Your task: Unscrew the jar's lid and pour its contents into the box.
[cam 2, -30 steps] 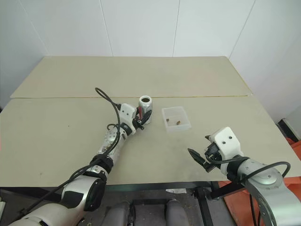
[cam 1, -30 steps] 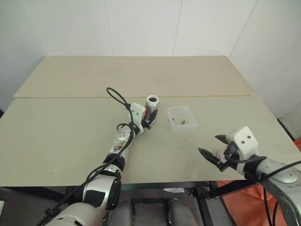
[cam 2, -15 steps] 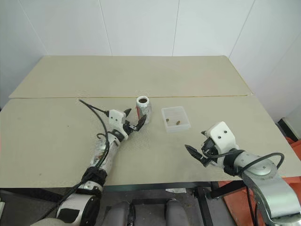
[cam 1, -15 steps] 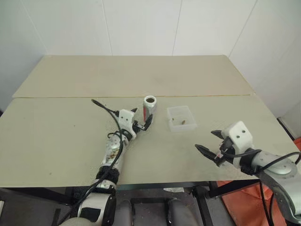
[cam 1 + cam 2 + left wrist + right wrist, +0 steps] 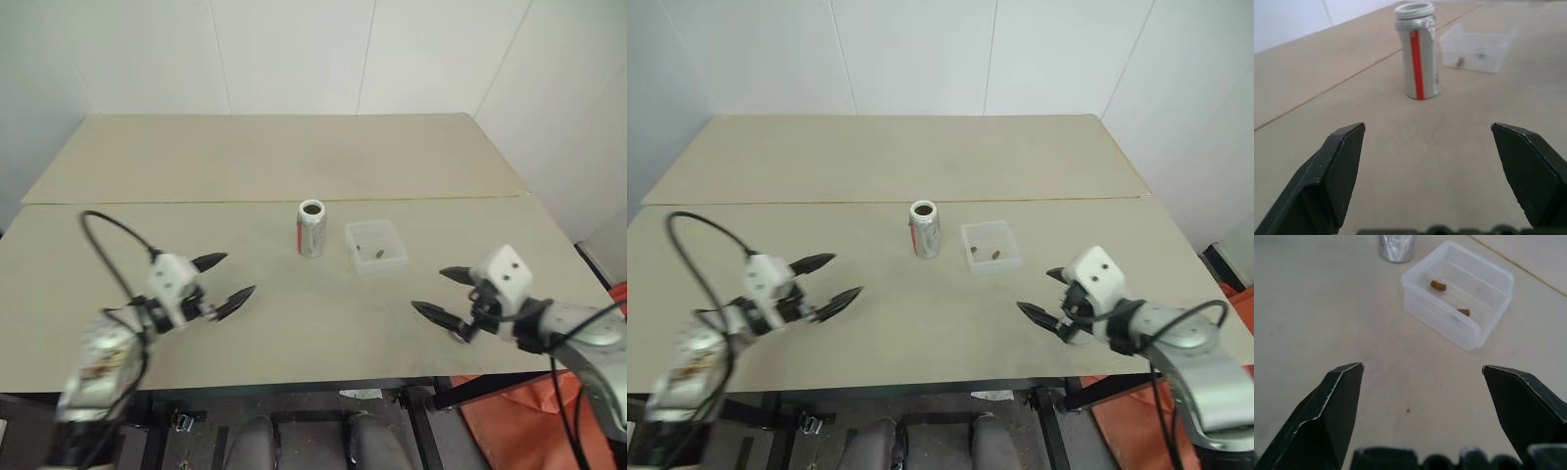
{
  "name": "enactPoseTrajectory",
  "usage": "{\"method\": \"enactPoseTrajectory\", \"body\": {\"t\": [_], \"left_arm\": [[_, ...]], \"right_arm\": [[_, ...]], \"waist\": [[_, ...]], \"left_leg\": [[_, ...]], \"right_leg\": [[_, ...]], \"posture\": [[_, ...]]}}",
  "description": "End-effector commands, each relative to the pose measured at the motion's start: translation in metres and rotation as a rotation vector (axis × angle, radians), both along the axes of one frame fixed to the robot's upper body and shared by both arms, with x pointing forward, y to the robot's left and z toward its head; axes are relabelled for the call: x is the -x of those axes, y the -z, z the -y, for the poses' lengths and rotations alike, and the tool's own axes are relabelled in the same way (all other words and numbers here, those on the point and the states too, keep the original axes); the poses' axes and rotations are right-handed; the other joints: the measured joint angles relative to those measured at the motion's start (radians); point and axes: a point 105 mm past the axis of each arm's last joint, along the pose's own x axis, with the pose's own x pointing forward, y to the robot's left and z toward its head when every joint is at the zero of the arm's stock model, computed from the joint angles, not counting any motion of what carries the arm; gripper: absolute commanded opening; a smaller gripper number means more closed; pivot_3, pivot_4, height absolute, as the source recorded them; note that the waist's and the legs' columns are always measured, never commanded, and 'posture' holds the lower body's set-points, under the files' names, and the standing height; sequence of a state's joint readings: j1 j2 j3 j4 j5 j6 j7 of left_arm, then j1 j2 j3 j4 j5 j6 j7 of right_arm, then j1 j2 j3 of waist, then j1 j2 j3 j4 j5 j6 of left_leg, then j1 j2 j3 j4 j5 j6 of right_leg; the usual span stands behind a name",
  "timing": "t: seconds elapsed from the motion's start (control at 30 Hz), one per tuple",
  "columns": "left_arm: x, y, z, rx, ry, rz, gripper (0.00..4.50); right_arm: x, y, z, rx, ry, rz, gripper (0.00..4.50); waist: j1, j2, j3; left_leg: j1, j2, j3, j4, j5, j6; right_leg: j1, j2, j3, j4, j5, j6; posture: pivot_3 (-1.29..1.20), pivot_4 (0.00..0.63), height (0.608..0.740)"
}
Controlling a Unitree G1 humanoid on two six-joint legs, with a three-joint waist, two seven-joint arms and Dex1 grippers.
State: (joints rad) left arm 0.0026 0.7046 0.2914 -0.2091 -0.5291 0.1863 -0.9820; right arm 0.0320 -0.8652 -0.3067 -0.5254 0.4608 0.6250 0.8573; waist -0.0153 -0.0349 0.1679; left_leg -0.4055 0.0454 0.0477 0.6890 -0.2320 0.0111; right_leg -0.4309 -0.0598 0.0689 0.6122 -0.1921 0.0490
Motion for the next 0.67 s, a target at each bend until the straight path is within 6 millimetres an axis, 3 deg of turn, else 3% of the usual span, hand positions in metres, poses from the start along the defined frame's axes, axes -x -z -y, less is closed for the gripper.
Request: {"method": "enactPoseTrajectory", "body": {"t": [0.03, 0.13, 0.3, 0.5, 0.67], "left_arm": [[0.036, -0.064, -0.018, 0.065, 0.128, 0.062, 4.49], [0.055, -0.097, -0.038, 0.082, 0.134, 0.064, 4.49], [0.069, -0.12, -0.065, -0.048, 0.047, 0.072, 4.49], [0.089, -0.124, -0.065, -0.042, 0.022, 0.045, 4.49], [0.092, -0.108, -0.06, 0.001, -0.001, 0.019, 4.49]], "right_arm": [[0.019, -0.042, 0.021, 0.03, -0.123, 0.125, 4.5], [0.024, -0.056, 0.042, 0.066, -0.143, 0.117, 4.5], [0.022, -0.059, 0.07, 0.175, -0.115, 0.005, 4.5], [0.015, -0.053, 0.079, 0.242, -0.131, -0.058, 4.5], [0.006, -0.05, 0.068, 0.245, -0.146, -0.036, 4.5]], "waist": [[0.004, 0.0, 0.0], [0.003, 0.0, 0.0], [-0.001, 0.001, 0.001], [-0.005, 0.001, 0.001], [-0.005, 0.001, 0.001]], "left_leg": [[-0.001, 0.0, 0.001, 0.0, 0.0, 0.0], [0.001, 0.001, 0.002, -0.002, 0.0, 0.0], [0.004, 0.002, 0.007, -0.004, 0.0, -0.001], [0.006, 0.004, 0.011, -0.013, 0.0, -0.001], [0.005, 0.004, 0.012, -0.015, 0.0, -0.002]], "right_leg": [[-0.001, 0.0, 0.0, 0.0, 0.0, 0.0], [-0.001, 0.0, 0.0, 0.0, -0.001, 0.0], [-0.004, 0.0, 0.0, 0.0, -0.001, -0.002], [-0.009, 0.001, 0.0, 0.001, -0.003, -0.006], [-0.011, 0.0, 0.0, 0.001, -0.004, -0.007]], "posture": [[0.0, 0.15, 0.74], [0.0, 0.15, 0.74], [0.0, 0.15, 0.74], [0.0, 0.15, 0.74], [0.0, 0.15, 0.74]]}}
